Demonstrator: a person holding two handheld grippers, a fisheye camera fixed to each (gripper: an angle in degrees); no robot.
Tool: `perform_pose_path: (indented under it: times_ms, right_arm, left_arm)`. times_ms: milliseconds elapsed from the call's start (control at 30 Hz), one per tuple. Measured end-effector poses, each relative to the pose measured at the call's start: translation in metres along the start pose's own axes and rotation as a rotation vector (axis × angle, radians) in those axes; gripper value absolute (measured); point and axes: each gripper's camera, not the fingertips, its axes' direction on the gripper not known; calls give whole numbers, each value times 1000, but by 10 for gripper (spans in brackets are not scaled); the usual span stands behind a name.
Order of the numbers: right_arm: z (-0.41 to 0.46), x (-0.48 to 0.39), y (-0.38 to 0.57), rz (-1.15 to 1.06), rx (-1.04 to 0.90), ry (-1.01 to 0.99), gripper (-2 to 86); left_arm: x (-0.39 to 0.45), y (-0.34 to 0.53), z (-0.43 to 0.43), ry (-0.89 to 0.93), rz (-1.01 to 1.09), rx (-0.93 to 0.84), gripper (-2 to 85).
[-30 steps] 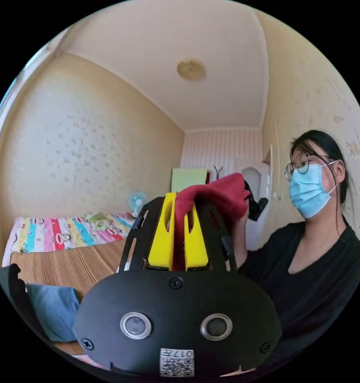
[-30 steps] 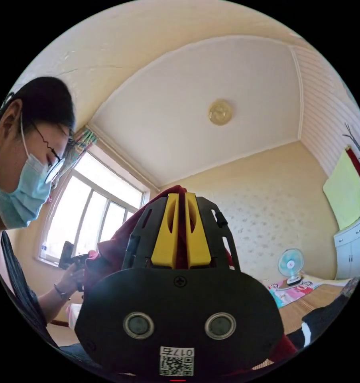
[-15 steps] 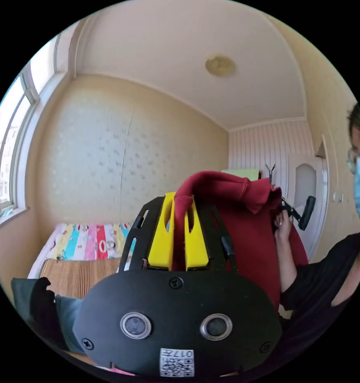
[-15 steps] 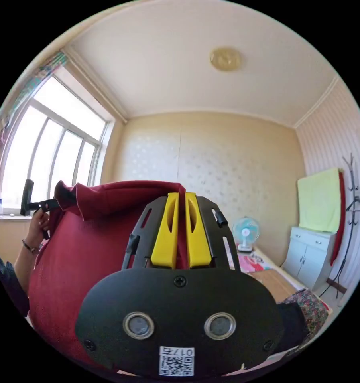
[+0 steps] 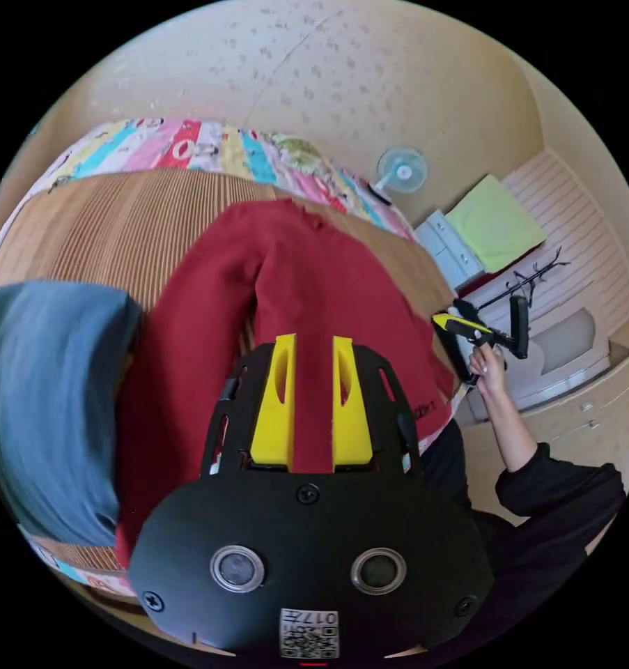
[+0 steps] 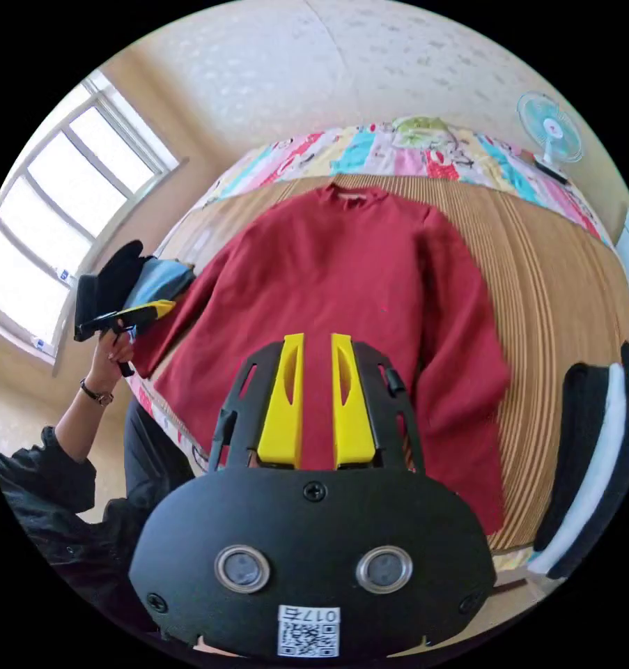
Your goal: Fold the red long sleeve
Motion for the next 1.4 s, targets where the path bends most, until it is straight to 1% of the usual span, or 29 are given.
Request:
perform_pose_path:
  times_ms: [67, 100, 133, 167, 200, 300, 333, 367, 400, 433, 467, 533, 600, 633, 733, 767, 800, 867, 900, 933, 1067, 1100, 1133, 1167, 1200, 1233, 1300, 1367, 1400]
  right_arm:
    - [40, -19, 39, -3, -79, 72, 57]
    - [49, -22, 49, 1, -109, 100, 53]
    - [62, -27, 69, -8, -107, 145, 45]
    - [56, -34, 92, -38, -27, 163, 36]
    - [54, -35, 100, -36, -29, 174, 32]
    - [47, -42, 127, -36, -62, 208, 18]
    - [46, -44, 132, -56, -75, 221, 15]
    - [45, -46, 135, -69, -80, 227, 12]
    - [44, -45, 136, -65, -89, 227, 11]
    - [45, -43, 135, -60, -102, 212, 10]
    - [46, -38, 133, -47, -106, 181, 8]
    - [48, -29, 129, -6, -110, 122, 7]
    - [52, -20, 125, 37, -116, 62, 7]
    - [54, -14, 124, 62, -117, 26, 7]
    - [60, -4, 123, 110, -111, -43, 7]
    - [61, -1, 123, 124, -112, -63, 7]
    - [62, 0, 124, 130, -113, -70, 7]
    - [62, 1, 126, 149, -117, -86, 7]
    - [62, 0, 127, 150, -116, -85, 7]
    - [61, -2, 130, 150, -115, -79, 6]
    - [55, -18, 130, 146, -86, -34, 6]
    - [52, -22, 128, 134, -63, -35, 6]
    - [45, -31, 124, 95, 5, -51, 6]
    - [40, -40, 119, 55, 87, -77, 6]
    - [39, -44, 115, 40, 123, -89, 6]
    - [41, -51, 107, 19, 177, -120, 6]
    - [54, -64, 88, -31, 196, -185, 6]
    - [81, -87, 59, -133, 137, -258, 7]
    - [88, -93, 53, -160, 124, -259, 7]
  left_arm:
    - [9, 24, 23, -46, 3, -65, 86]
    - [16, 40, 38, -111, -4, -130, 84]
    - [26, 60, 44, -174, 10, -119, 68]
    - [32, 70, 41, -185, 16, -79, 60]
    - [41, 88, 39, -195, -11, -70, 46]
    - [61, 120, 34, -113, -30, -128, 32]
    - [61, 133, 24, -58, -64, -112, 29]
    - [58, 140, 17, -29, -90, -85, 25]
    - [48, 157, -5, 8, -158, 9, 16]
    - [35, 176, -32, 1, -245, 138, 21]
    - [28, 187, -47, -25, -294, 206, 24]
    - [3, 222, -96, -209, -456, 405, 76]
    - [-16, 236, -118, -354, -544, 430, 105]
    - [-30, 240, -124, -383, -581, 414, 121]
    - [-54, 244, -106, -321, -604, 360, 139]
    - [-55, 243, -102, -346, -605, 341, 140]
    - [-57, 247, -100, -417, -643, 329, 138]
    - [-54, 265, -112, -431, -686, 421, 139]
    - [-46, 279, -123, -434, -671, 506, 135]
    - [-42, 288, -129, -438, -652, 548, 126]
    - [-61, 290, -123, -322, -557, 487, 133]
    - [-75, 288, -118, -248, -539, 456, 156]
    - [-88, 288, -111, -157, -523, 450, 174]
    - [-93, 290, -109, -118, -520, 459, 180]
    - [-100, 292, -105, -29, -499, 480, 159]
    - [-104, 293, -103, 59, -463, 481, 105]
    - [-99, 297, -106, 93, -444, 491, 50]
    - [-84, 299, -121, 88, -418, 509, 43]
    - [-71, 299, -137, 89, -387, 536, 42]
